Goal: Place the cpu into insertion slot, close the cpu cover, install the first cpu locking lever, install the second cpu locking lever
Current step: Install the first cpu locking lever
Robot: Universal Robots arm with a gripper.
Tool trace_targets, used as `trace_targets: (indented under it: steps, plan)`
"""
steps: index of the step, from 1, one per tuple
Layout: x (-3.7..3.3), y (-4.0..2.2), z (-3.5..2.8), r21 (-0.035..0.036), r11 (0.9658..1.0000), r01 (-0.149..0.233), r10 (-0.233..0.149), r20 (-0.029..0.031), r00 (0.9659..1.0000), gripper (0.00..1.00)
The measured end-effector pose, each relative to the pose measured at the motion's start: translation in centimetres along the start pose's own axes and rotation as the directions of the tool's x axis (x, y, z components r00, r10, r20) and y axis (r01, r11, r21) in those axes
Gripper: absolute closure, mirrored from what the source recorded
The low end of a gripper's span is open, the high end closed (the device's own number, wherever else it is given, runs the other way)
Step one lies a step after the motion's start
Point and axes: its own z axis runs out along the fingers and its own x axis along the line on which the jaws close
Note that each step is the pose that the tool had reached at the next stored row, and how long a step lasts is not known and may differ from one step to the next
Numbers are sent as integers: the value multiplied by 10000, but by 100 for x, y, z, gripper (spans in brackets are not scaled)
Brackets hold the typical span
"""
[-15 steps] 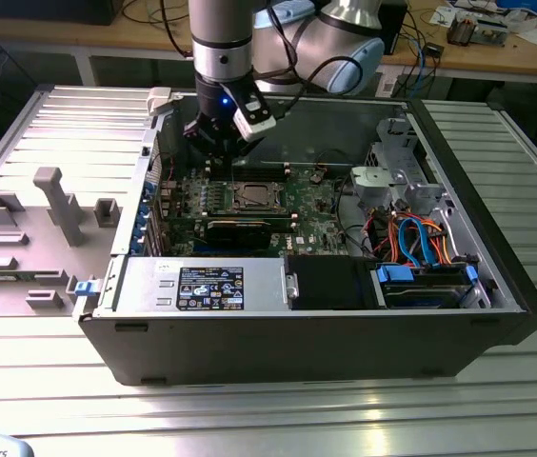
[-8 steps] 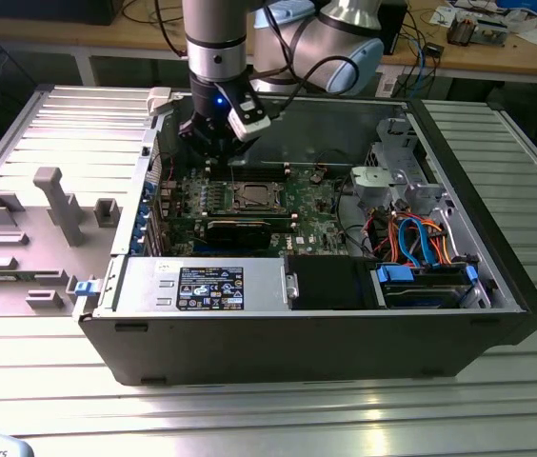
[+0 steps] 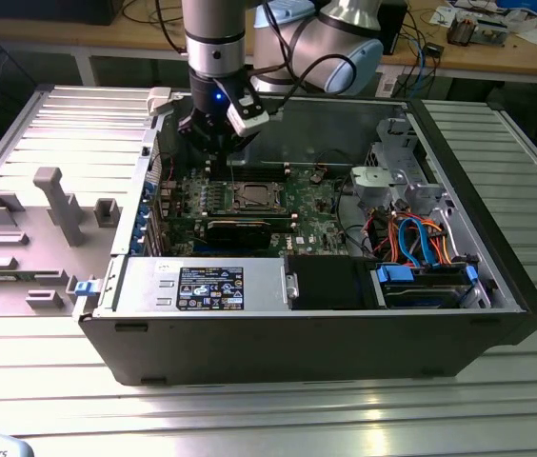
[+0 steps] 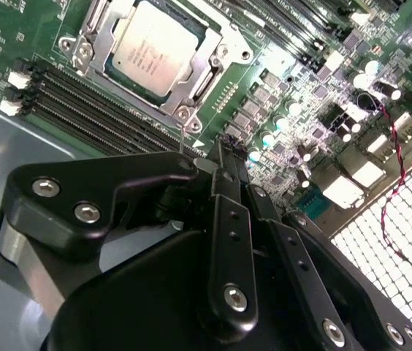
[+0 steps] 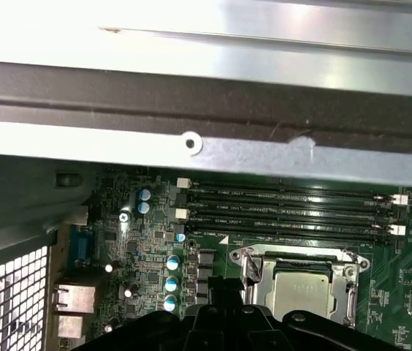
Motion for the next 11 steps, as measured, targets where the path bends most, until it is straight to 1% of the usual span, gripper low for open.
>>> trace_targets:
  steps: [4, 6, 7, 8, 9, 11]
  plan:
    - [-1, 6, -31, 0, 10000, -1, 1, 2, 10000, 89]
    - [-2, 12, -57, 0, 10000, -1, 1, 1, 10000, 89]
    - [-4, 28, -64, 0, 10000, 0, 0, 1, 10000, 89]
    - [-6, 60, -65, 0, 10000, 0, 0, 1, 10000, 89]
    - [-18, 72, -65, 2, 10000, 1, -1, 1, 10000, 89]
    - [-78, 96, -64, 3, 10000, 1, -1, 0, 10000, 89]
